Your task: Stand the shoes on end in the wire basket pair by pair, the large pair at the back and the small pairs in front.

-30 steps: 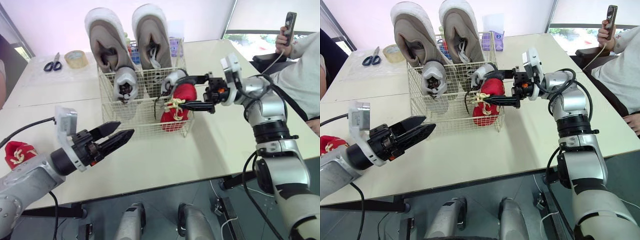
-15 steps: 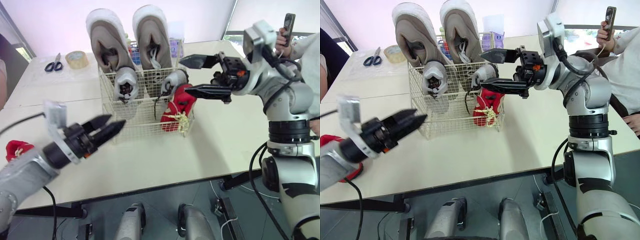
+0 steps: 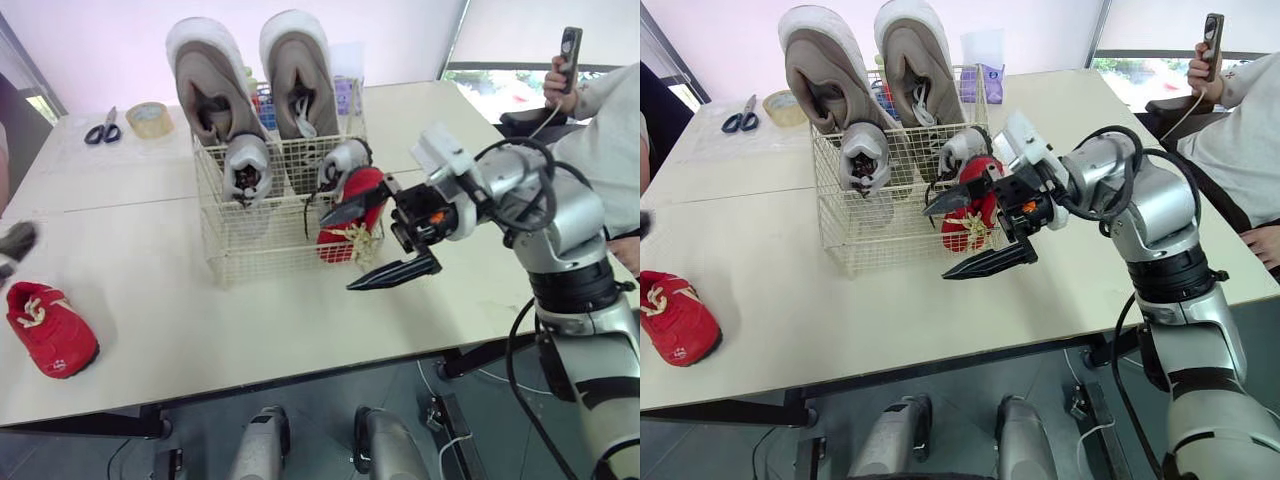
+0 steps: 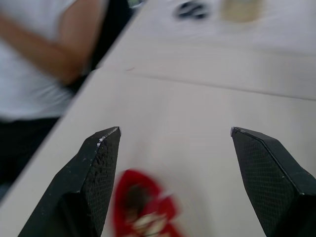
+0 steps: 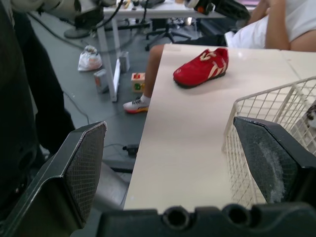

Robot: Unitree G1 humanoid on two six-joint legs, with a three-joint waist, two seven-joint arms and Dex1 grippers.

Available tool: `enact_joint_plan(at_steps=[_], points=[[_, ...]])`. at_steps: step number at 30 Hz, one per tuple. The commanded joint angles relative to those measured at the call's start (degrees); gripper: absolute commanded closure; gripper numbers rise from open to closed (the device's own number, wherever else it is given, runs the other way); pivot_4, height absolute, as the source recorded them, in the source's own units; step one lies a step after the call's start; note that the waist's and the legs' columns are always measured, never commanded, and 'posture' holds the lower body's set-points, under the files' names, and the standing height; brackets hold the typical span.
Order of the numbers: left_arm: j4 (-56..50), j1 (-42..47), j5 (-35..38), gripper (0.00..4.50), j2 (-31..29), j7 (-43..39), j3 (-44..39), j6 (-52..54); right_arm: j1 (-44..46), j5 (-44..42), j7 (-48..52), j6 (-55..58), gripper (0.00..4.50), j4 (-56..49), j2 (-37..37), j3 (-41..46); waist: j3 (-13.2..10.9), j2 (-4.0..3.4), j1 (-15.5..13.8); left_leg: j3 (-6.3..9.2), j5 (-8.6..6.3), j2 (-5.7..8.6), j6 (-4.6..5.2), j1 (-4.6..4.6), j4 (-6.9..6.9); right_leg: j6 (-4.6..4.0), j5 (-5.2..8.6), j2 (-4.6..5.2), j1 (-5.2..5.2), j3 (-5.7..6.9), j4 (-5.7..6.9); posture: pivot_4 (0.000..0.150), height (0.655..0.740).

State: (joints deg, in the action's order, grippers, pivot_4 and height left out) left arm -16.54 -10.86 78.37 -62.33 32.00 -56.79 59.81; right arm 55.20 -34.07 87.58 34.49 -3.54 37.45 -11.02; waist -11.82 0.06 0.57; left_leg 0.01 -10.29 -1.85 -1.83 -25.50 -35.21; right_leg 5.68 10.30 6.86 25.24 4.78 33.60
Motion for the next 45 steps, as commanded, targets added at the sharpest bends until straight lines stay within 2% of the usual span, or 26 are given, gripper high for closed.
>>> enact_joint_plan(at_steps=[1,6,11,24,25,27,29,33,42,45], points=[[0.93,1.17,1.03,0.83,-0.59,6.06,-4.31,4.64,1.97,0.27,0.71,-1.65,0.03,-0.29,-0.60,0.47,0.00,0.00,-0.13,0.00,0.00,-0.01,-0.01,0.00,0.00,-0.01,0.00,0.00,0.06,0.00,0.00,0.150,0.7400],[3.22,3.11,1.58,0.83,2.99,11.20,-3.14,7.18,1.53,2.40,-0.06,-3.84,0.03,0.56,-1.02,0.22,0.02,0.04,-0.04,-0.20,-0.05,-0.10,-0.10,-0.03,0.04,-0.31,-0.22,0.01,0.08,0.00,-0.13,0.150,0.7400],[8.80,6.62,1.52,0.83,7.01,11.39,0.54,8.03,0.90,4.05,-1.24,-5.12,0.03,1.06,-1.11,0.28,0.04,0.08,-0.07,-0.33,-0.05,-0.16,-0.33,0.02,0.07,-0.34,-0.23,0.00,0.14,0.00,-0.01,0.150,0.7400],[22.19,16.27,-4.22,0.83,9.88,9.19,8.29,11.95,-1.03,2.53,-5.39,-2.29,0.03,-1.86,-0.67,2.26,0.22,0.43,-0.23,-0.35,0.03,-0.20,-0.51,0.07,-0.01,-0.41,-0.29,-0.03,0.12,0.00,0.08,0.150,0.7400],[23.17,17.16,-5.26,1.24,9.60,8.46,9.02,12.48,-1.11,2.45,-5.81,-2.19,0.00,-1.86,-0.75,2.47,0.22,0.43,-0.20,-0.37,0.03,-0.20,-0.51,0.09,-0.01,-0.41,-0.29,-0.02,0.11,0.00,0.09,0.150,0.7400],[24.68,18.75,-7.60,1.66,8.86,7.03,10.12,12.99,-1.27,2.36,-6.55,-2.04,0.00,-1.94,-0.90,2.64,0.22,0.43,-0.30,-0.37,0.03,-0.20,-0.51,0.10,-0.01,-0.41,-0.29,-0.02,0.11,0.00,0.11,0.150,0.7400],[25.38,20.02,-9.62,2.72,8.69,6.12,10.27,13.72,-1.62,2.25,-7.26,-1.91,0.00,-2.25,-0.91,2.80,0.23,0.44,-0.27,-0.37,0.03,-0.20,-0.51,0.10,-0.01,-0.41,-0.29,-0.02,0.11,0.00,0.14,0.150,0.7400],[24.89,21.84,-12.49,4.46,9.08,4.85,9.50,15.62,-2.35,1.92,-8.32,-1.44,0.00,-3.10,-0.76,3.02,0.23,0.44,0.07,-0.38,0.04,-0.21,-0.52,0.11,0.00,-0.42,-0.29,-0.02,0.14,0.00,0.21,0.150,0.7400],[18.90,27.59,-15.73,4.46,11.71,8.27,1.78,18.56,-2.78,2.25,-8.81,-2.08,0.00,-2.02,-0.31,3.29,0.29,0.66,-0.01,-0.37,0.07,-0.24,-0.55,0.13,-0.10,-0.42,-0.29,-0.02,0.19,0.00,0.43,0.150,0.7400],[9.30,27.15,-16.65,4.46,11.51,6.90,1.16,18.48,-2.29,2.45,-9.52,-2.18,0.00,-0.44,-0.23,4.17,0.33,0.78,-0.06,-0.37,0.07,-0.24,-0.56,0.13,-0.11,-0.42,-0.29,-0.02,0.18,0.00,0.42,0.150,0.7400]])
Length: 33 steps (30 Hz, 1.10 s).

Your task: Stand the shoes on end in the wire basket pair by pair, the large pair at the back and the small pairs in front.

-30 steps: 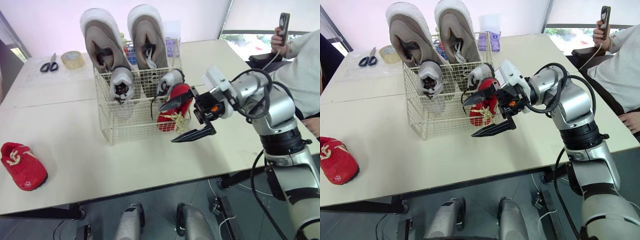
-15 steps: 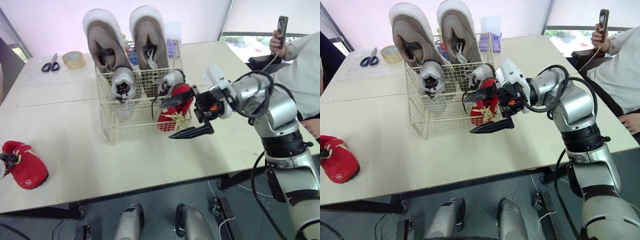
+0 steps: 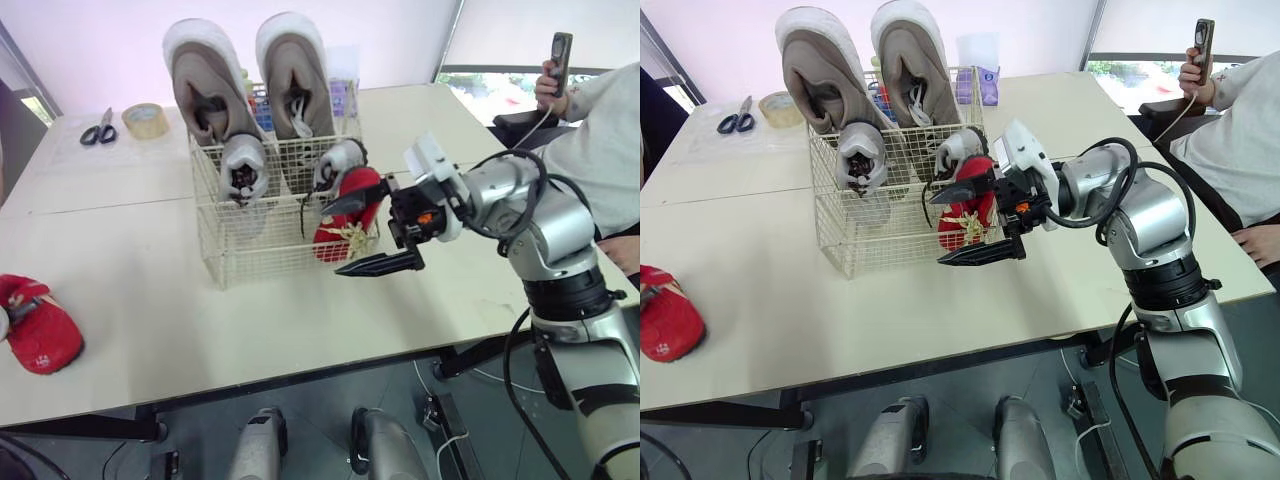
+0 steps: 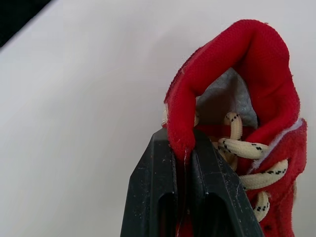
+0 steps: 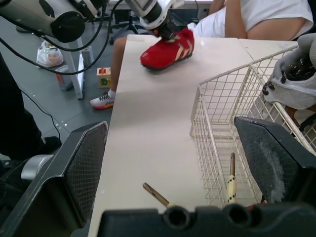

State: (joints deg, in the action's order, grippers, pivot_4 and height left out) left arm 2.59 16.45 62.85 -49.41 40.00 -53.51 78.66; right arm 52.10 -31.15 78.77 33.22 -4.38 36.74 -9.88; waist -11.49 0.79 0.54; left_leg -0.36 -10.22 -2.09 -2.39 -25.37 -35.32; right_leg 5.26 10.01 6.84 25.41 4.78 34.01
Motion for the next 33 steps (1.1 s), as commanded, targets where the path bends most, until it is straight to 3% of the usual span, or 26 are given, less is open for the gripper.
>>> enact_joint_plan(at_steps=[1,3,7,10,14,21,26,33], points=[[-15.07,-2.49,-3.08,4.46,-2.47,-3.54,-0.46,-2.24,1.07,-0.53,-0.89,-0.96,0.00,0.94,0.56,3.45,0.00,0.12,-0.02,0.00,0.00,0.00,0.00,-0.01,0.00,0.00,0.00,0.00,0.00,0.00,0.00,0.150,0.7400],[-21.79,-5.60,-6.67,4.46,-3.45,-6.71,1.96,-4.82,1.53,-0.37,-1.01,-1.29,0.00,1.96,0.53,3.85,0.01,0.18,0.04,-0.01,0.00,0.00,-0.02,-0.04,0.01,-0.02,0.00,0.00,0.01,0.00,-0.03,0.150,0.7400],[-37.23,-3.61,-4.35,4.46,2.20,-11.53,-0.39,-13.89,3.83,1.11,-1.90,-2.31,0.00,6.33,0.81,4.73,0.02,0.19,-0.36,-0.06,-0.01,-0.01,-0.02,-0.03,0.03,-0.07,-0.03,0.02,0.00,0.00,-0.10,0.150,0.7400],[-40.87,1.41,1.50,4.46,6.04,-17.67,-2.34,-23.29,4.53,1.76,-1.77,-3.11,0.00,8.09,0.91,4.58,0.03,0.22,-0.89,-0.08,0.00,-0.08,-0.01,-0.04,-0.02,-0.19,-0.13,-0.04,-0.04,0.03,-0.33,0.150,0.7400],[-46.95,3.40,-1.17,4.46,7.45,-20.73,0.19,-32.34,5.01,2.55,-1.75,-4.04,0.00,10.16,1.02,4.50,0.04,0.22,-0.92,-0.36,0.01,-0.32,0.00,0.07,-0.10,-0.06,-0.24,-0.14,-0.10,0.13,-0.56,0.150,0.7400],[-53.46,4.85,-5.05,4.46,8.18,-21.00,14.56,-37.57,5.95,2.76,-2.28,-2.94,0.00,11.61,2.47,5.95,0.04,0.23,-1.67,-0.47,0.07,-0.35,0.11,0.02,-0.27,-0.18,-0.51,-0.14,-0.09,0.10,-0.51,0.150,0.7400],[-57.59,3.58,-12.17,4.46,16.32,-18.78,27.68,-41.23,6.10,-1.51,-2.61,2.07,0.00,9.93,3.90,9.81,0.04,0.24,-1.47,-0.63,-0.01,-0.39,0.08,-0.07,-0.60,-0.11,-0.55,-0.13,-0.17,0.01,-0.61,0.150,0.7400],[-57.96,1.31,-19.81,4.46,25.64,-20.28,38.50,-45.53,4.57,-3.90,-3.46,7.02,0.00,5.73,5.92,11.13,0.04,0.24,-1.29,-0.74,-0.02,-0.63,0.09,-0.02,-0.76,0.00,-0.58,-0.29,-0.17,0.00,-0.59,0.150,0.7400]])
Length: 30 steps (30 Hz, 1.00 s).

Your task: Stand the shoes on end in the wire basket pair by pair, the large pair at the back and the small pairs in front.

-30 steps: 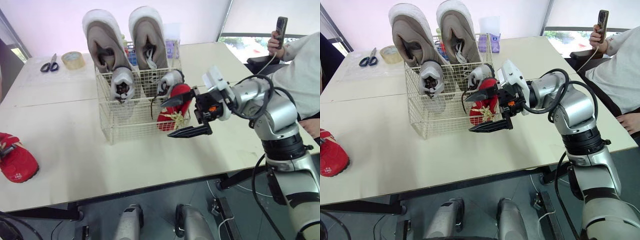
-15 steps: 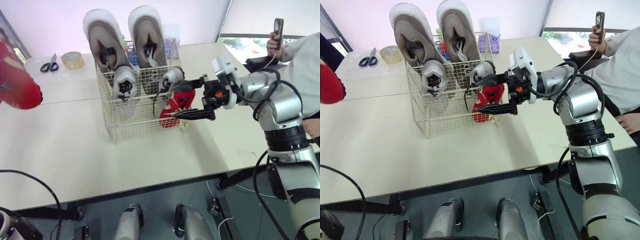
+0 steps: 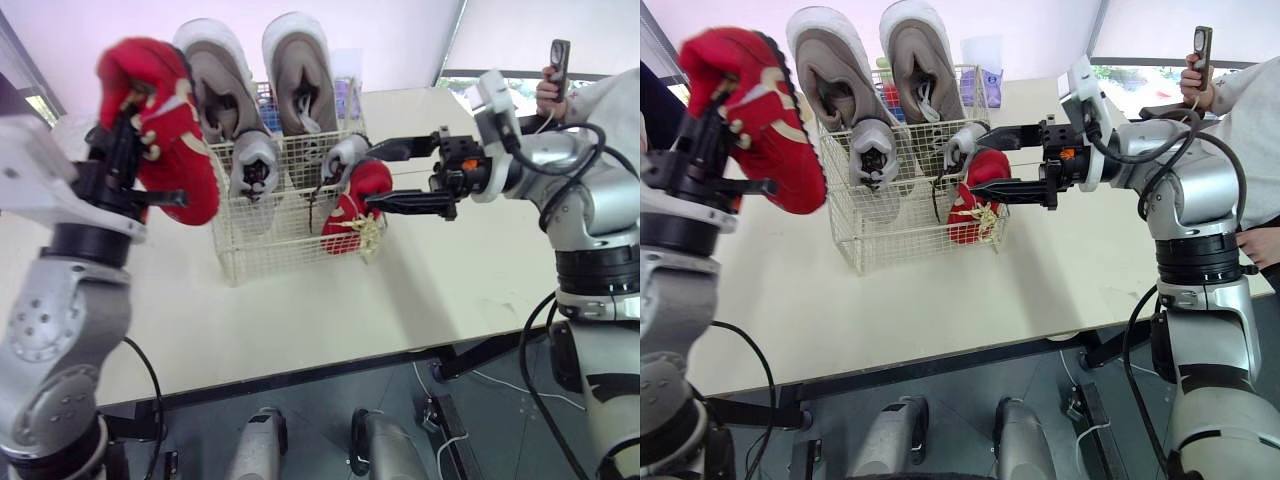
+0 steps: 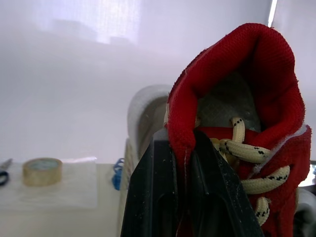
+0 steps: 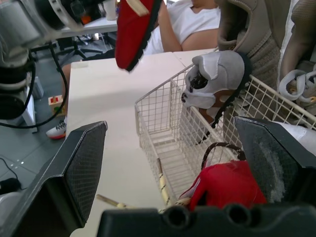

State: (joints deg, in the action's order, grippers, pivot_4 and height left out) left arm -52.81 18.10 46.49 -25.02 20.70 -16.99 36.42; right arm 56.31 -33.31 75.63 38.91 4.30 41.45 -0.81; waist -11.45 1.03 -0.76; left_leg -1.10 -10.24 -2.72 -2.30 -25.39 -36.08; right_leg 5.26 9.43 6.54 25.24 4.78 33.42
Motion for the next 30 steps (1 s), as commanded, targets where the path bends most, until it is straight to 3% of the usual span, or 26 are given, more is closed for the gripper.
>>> enact_joint_plan(at_steps=[1,12,23,30], points=[[-2.29,-1.14,-4.90,4.46,2.13,-1.63,3.15,-4.03,0.29,-1.80,-0.33,1.66,0.00,-3.17,1.58,2.13,0.00,0.00,0.02,0.00,0.00,-0.03,-0.01,0.00,-0.01,0.00,0.00,-0.03,0.00,0.00,-0.01,0.150,0.7400],[9.87,-3.23,-20.73,4.46,8.98,-10.39,10.71,-16.29,0.21,-2.69,-1.82,3.50,0.00,-4.79,2.40,2.72,0.00,0.00,-0.10,-0.04,-0.01,-0.06,-0.01,-0.06,-0.07,-0.01,0.00,-0.04,-0.01,0.00,-0.20,0.150,0.7400],[19.09,-3.66,-28.29,4.46,13.64,-16.17,13.92,-22.34,-1.43,-3.92,-4.96,4.21,0.00,-7.20,1.67,3.88,0.00,-0.01,0.02,-0.07,-0.01,-0.08,0.09,-0.09,-0.01,-0.02,-0.01,-0.04,0.06,0.00,-0.19,0.150,0.7400],[18.33,-9.25,-29.49,4.46,15.46,-17.95,13.83,-22.77,-1.36,-4.11,-5.86,3.62,0.00,-7.00,1.53,3.80,0.04,-0.07,0.00,-0.10,-0.05,-0.10,0.04,-0.07,-0.04,-0.01,0.00,-0.03,0.03,0.00,-0.25,0.150,0.7400]])
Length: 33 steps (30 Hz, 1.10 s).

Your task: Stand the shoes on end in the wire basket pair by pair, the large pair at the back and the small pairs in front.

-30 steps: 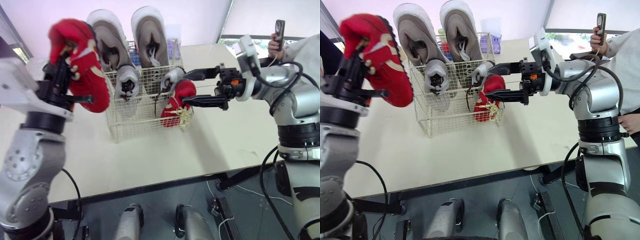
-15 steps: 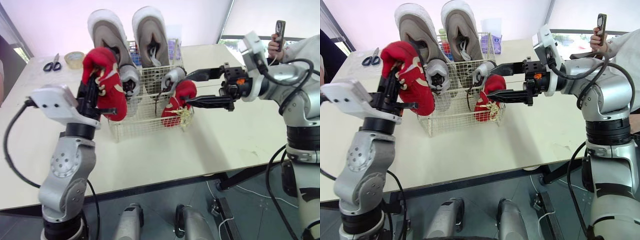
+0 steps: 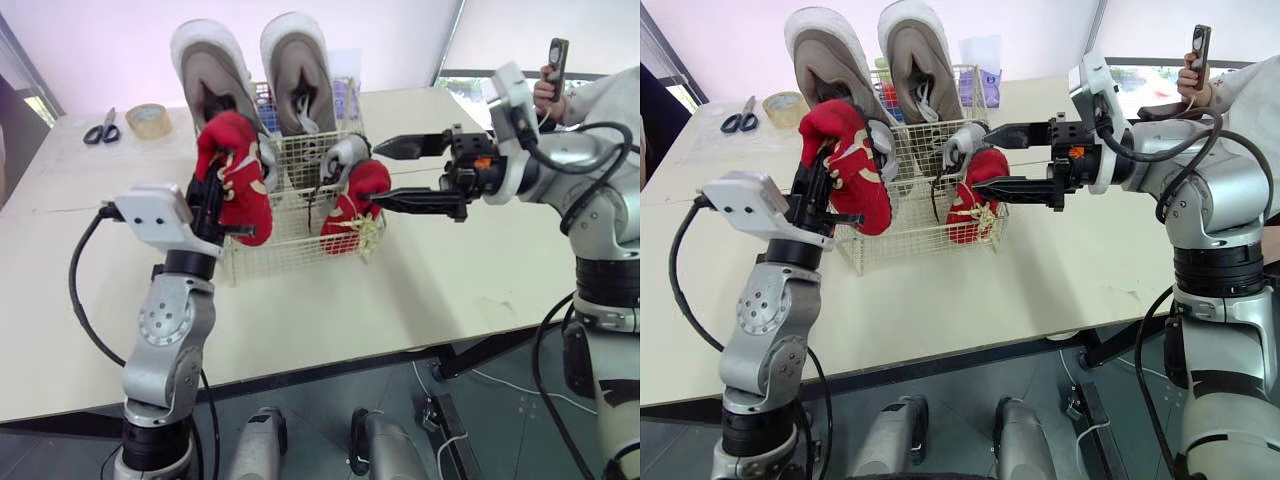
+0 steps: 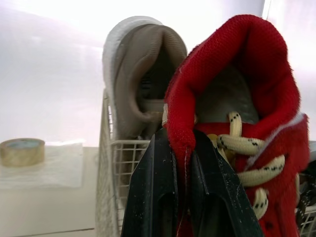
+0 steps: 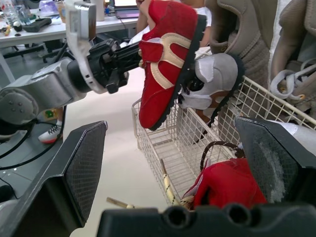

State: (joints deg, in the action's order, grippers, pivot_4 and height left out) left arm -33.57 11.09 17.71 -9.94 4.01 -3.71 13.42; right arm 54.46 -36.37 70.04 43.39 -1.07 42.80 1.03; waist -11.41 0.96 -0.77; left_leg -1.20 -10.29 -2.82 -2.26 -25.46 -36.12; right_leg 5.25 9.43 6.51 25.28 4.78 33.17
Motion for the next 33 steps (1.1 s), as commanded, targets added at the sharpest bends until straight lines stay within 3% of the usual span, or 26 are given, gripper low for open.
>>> enact_joint_plan(at_steps=[1,11,19,20,24,26,31,33], points=[[-1.13,-2.61,-0.80,4.46,0.50,-1.37,0.54,0.19,0.50,-1.03,-0.28,-0.96,0.00,-1.54,0.16,1.94,0.00,0.00,-0.04,0.00,0.00,0.00,0.00,0.00,0.00,0.00,0.00,0.00,0.00,0.00,0.00,0.150,0.7400],[-1.94,-1.06,-6.38,4.46,0.10,-1.31,1.42,-0.27,0.95,-0.90,-0.84,-1.78,0.00,-0.82,-0.93,1.81,0.01,-0.02,-0.02,-0.04,-0.03,-0.02,0.04,-0.04,0.04,0.00,0.00,0.02,0.07,0.01,-0.02,0.150,0.7400],[-3.97,-5.19,-4.01,4.46,1.44,-3.29,0.70,1.64,0.43,-1.12,-0.94,-1.33,0.00,-1.36,-0.63,2.03,0.01,-0.02,0.01,-0.06,-0.03,-0.03,0.04,-0.05,0.00,0.00,0.00,0.02,0.05,0.01,-0.06,0.150,0.7400],[-4.42,-6.02,-3.78,3.67,1.40,-3.57,0.51,1.86,0.36,-1.18,-0.92,-1.23,0.00,-1.42,-0.58,2.03,0.01,-0.02,0.02,-0.06,-0.03,-0.03,0.04,-0.05,0.01,0.00,0.00,0.02,0.05,0.01,-0.06,0.150,0.7400],[-7.42,-9.24,-1.16,1.90,0.83,-5.11,-0.79,4.22,0.11,-1.31,-0.86,-0.98,0.00,-1.47,-0.53,1.96,0.01,-0.02,0.04,-0.06,-0.04,-0.05,0.04,-0.04,0.04,0.00,0.00,0.02,0.08,0.01,-0.06,0.150,0.7400],[-9.07,-10.31,0.51,0.80,0.27,-5.84,-1.63,5.97,0.01,-1.51,-0.84,-0.81,0.00,-1.49,-0.47,1.99,0.01,-0.02,0.02,-0.06,-0.04,-0.06,0.04,-0.05,0.04,0.00,0.00,0.01,0.09,0.01,-0.06,0.150,0.7400],[-15.76,-12.22,9.98,0.80,-2.71,-6.23,-7.66,13.89,-1.61,-3.20,-0.51,1.24,0.00,-2.33,0.29,2.41,0.00,-0.02,0.07,-0.07,-0.05,-0.08,0.03,-0.09,0.03,0.01,0.01,0.02,0.09,0.02,-0.19,0.150,0.7400],[-19.48,-13.46,20.15,0.80,-5.78,-6.06,-13.09,18.39,-3.15,-4.44,-0.68,2.62,0.00,-3.06,0.92,3.36,0.00,-0.02,0.09,-0.08,-0.05,-0.08,0.03,-0.12,0.01,0.01,0.01,0.02,0.09,0.02,-0.22,0.150,0.7400]])
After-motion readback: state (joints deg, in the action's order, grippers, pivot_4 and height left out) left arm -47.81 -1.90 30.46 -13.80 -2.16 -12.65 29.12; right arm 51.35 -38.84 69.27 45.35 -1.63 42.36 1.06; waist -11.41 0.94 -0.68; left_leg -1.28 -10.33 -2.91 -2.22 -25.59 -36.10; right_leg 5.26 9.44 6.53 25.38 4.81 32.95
